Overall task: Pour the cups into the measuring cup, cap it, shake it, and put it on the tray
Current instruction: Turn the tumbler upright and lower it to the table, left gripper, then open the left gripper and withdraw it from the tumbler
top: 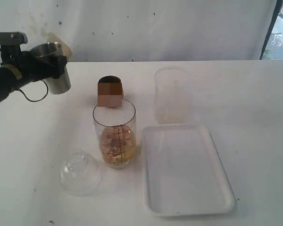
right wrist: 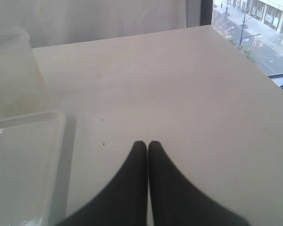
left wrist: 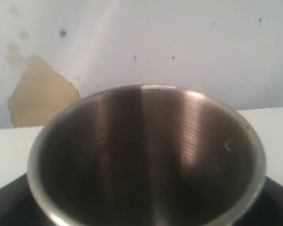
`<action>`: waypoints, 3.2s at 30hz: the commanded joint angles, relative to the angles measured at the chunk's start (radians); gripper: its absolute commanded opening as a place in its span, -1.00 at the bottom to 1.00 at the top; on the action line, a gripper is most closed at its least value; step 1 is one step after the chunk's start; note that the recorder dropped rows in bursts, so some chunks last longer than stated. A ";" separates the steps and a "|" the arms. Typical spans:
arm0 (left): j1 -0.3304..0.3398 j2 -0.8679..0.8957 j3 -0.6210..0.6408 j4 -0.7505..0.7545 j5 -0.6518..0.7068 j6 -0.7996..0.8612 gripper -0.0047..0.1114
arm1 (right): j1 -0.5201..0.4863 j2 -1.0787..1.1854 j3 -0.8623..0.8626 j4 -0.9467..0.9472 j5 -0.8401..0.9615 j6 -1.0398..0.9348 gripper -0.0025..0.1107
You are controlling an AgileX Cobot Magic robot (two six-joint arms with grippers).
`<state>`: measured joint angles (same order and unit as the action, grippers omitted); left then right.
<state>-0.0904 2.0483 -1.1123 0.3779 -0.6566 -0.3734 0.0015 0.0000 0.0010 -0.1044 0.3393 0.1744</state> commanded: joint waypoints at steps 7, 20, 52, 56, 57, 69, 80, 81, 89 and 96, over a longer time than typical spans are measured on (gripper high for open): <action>-0.003 0.164 -0.049 0.181 -0.207 0.040 -0.92 | 0.000 0.000 -0.001 0.000 -0.003 0.005 -0.96; -0.001 0.168 -0.069 0.240 -0.173 0.082 0.47 | 0.000 0.000 -0.001 0.000 -0.003 0.005 -0.96; 0.001 -0.107 0.335 0.058 -0.284 0.109 0.70 | 0.000 0.000 -0.001 0.000 -0.003 0.005 -0.96; 0.001 -0.221 0.406 0.087 -0.294 0.098 0.70 | 0.000 0.000 -0.001 0.000 -0.003 0.023 -0.96; 0.001 -0.237 0.411 0.087 -0.294 0.110 0.70 | 0.000 0.000 -0.001 0.000 -0.003 0.023 -0.96; -0.002 -0.535 0.413 0.199 -0.002 -0.019 -0.51 | 0.000 0.000 -0.001 0.000 -0.003 0.023 -0.96; -0.004 -0.801 0.316 0.501 0.119 -0.403 -0.92 | 0.000 0.000 -0.001 0.000 -0.003 0.023 -0.96; -0.004 -0.819 0.305 0.503 0.099 -0.442 -0.92 | 0.000 0.000 -0.001 0.000 -0.003 0.023 -0.96; -0.019 -0.819 0.156 0.657 0.479 -0.663 -0.92 | 0.000 0.000 -0.001 0.000 -0.003 0.023 -0.96; -0.061 -0.768 -0.017 0.373 1.213 -0.290 -0.92 | 0.000 0.000 -0.001 0.000 -0.003 0.023 -0.96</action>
<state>-0.1422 1.2551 -1.0541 0.9844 0.3412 -0.9225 0.0015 0.0000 0.0010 -0.1044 0.3417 0.1946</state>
